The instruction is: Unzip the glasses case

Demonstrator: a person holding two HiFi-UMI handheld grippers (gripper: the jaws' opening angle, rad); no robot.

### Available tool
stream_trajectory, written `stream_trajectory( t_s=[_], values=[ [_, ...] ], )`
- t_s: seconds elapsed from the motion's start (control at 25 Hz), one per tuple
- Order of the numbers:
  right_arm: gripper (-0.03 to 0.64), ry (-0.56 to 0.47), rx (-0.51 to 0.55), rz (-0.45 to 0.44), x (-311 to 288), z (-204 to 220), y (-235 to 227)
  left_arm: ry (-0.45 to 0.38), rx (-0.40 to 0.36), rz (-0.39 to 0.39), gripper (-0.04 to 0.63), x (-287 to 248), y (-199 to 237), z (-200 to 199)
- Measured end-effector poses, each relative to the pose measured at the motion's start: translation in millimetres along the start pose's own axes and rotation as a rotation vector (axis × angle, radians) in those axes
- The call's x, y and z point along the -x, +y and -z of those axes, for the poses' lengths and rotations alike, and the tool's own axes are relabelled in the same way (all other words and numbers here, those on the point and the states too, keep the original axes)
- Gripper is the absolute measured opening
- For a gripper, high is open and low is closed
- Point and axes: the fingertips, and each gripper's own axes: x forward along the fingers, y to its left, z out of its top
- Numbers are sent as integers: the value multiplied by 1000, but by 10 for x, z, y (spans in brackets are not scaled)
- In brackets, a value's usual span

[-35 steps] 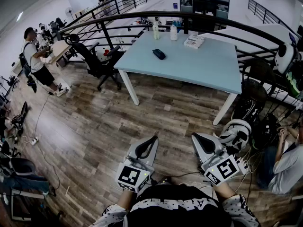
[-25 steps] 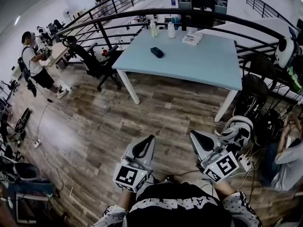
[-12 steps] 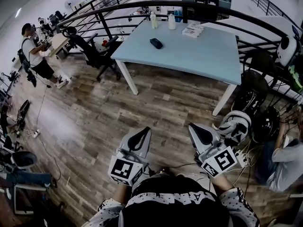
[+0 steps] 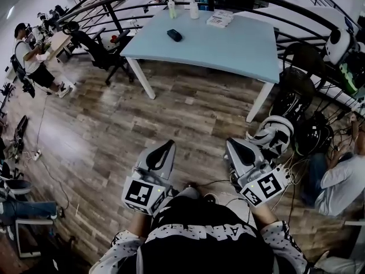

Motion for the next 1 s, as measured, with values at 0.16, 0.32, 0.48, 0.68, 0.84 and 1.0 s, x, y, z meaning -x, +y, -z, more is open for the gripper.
stream_trajectory(
  t_s=[0.16, 0.32, 0.48, 0.68, 0.84, 1.0],
  values=[
    [-2, -6, -10, 10, 88, 3, 4, -2, 3, 3, 0, 7, -36, -16],
    [-2, -8, 0, 26, 119, -34, -31, -12, 24, 15, 0, -69, -33, -2],
    [-2, -10, 13, 54, 85, -105, -176, -30, 40, 42, 0, -257, -10, -46],
    [-2, -6, 38, 65, -112, -140, -371, -55, 33, 58, 0, -501, 141, -59],
    [-2, -3, 32, 43, -421, -152, -466, -58, 32, 37, 0, -625, 414, -77],
    [-2, 14, 22, 16, -726, -96, -532, -62, 42, 8, 0, -733, 687, -67]
  ],
)
